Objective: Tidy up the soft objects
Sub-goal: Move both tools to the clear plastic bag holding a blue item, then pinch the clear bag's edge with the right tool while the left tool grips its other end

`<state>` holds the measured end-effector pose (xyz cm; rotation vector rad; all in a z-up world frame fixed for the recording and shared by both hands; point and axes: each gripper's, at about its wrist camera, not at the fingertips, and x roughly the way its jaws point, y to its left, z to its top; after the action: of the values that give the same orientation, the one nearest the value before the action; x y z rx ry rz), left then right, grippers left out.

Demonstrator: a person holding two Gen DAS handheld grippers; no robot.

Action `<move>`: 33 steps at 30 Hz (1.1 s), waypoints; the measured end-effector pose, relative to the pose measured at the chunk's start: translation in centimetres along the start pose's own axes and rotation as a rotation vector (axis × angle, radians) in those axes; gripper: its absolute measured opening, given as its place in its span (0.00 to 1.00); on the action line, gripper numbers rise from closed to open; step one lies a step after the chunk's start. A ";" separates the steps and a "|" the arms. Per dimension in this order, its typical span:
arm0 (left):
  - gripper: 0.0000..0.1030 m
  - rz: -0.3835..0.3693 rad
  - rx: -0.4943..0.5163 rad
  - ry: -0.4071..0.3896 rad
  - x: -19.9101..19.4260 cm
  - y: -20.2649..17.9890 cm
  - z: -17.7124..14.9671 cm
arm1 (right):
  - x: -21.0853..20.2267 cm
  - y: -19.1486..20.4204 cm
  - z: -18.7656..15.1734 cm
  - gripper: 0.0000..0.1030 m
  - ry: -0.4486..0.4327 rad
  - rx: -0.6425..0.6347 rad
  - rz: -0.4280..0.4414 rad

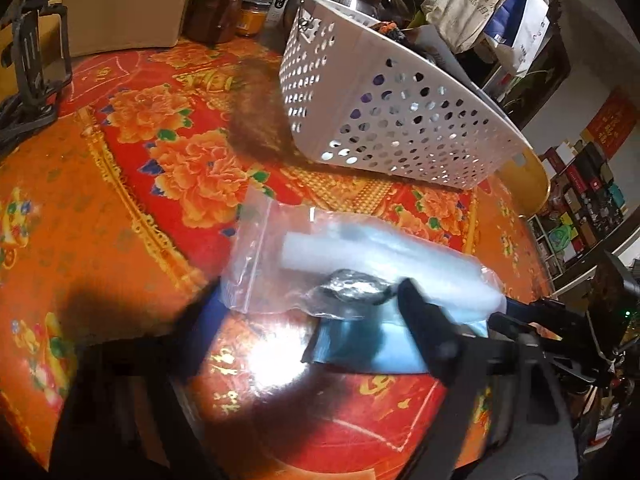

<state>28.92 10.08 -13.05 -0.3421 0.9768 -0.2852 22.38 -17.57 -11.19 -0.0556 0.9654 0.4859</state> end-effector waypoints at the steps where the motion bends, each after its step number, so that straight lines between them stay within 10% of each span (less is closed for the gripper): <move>1: 0.51 -0.025 -0.007 0.002 0.0 0.0 0.0 | 0.0 -0.1 0.1 0.24 -0.003 0.000 0.004; 10: 0.00 -0.016 0.010 -0.045 -1.6 -2.1 -1.3 | -0.3 0.0 0.3 0.13 -0.048 -0.006 0.007; 25: 0.00 0.060 0.081 -0.092 -2.8 -2.2 -1.4 | -0.9 0.5 0.2 0.09 -0.064 -0.037 0.009; 27: 0.09 0.067 0.080 -0.078 -2.7 -1.8 -1.2 | -0.7 0.3 0.1 0.09 -0.047 -0.049 0.019; 30: 0.70 0.122 0.126 -0.036 -1.8 -1.9 -1.2 | -0.4 -0.2 0.0 0.09 -0.027 -0.062 0.042; 33: 0.77 0.129 0.120 -0.056 -1.8 -1.5 -0.9 | -0.2 -0.4 -0.1 0.09 -0.018 -0.096 0.047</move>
<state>27.06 9.30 -11.54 -0.1759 0.9184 -0.2141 22.36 -17.99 -11.21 -0.1155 0.9271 0.5749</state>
